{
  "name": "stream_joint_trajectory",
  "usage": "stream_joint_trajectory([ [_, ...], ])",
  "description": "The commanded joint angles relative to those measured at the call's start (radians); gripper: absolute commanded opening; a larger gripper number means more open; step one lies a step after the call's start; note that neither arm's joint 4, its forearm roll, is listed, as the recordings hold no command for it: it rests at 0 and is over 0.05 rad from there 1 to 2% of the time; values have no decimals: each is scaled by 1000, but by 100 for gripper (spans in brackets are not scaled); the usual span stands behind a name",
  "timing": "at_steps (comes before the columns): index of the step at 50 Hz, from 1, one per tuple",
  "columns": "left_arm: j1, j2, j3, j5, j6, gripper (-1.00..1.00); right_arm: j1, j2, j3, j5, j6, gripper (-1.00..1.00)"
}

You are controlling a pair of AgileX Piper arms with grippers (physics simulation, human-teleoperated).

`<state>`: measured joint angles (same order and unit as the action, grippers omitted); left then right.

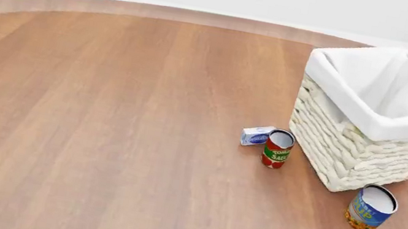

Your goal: Pick up the ketchup, and put it in the basket.

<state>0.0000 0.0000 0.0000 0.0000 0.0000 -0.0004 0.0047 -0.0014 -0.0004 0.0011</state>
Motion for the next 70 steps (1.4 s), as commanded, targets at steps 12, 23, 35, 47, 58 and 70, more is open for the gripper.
stream_joint_trajectory([
  [12,0,0,0,0,0,100,-12,29,-1,-14,0,100],
  [23,0,0,0,0,0,100,-13,31,0,-16,1,100],
  [35,0,0,0,0,0,100,-14,-2,-7,-4,-24,100],
  [47,0,0,0,0,0,100,27,-4,-18,-15,-33,100],
  [58,0,0,0,0,0,100,74,-3,-31,-24,-56,100],
  [70,0,0,0,0,0,100,160,-4,-47,-29,-92,100],
])
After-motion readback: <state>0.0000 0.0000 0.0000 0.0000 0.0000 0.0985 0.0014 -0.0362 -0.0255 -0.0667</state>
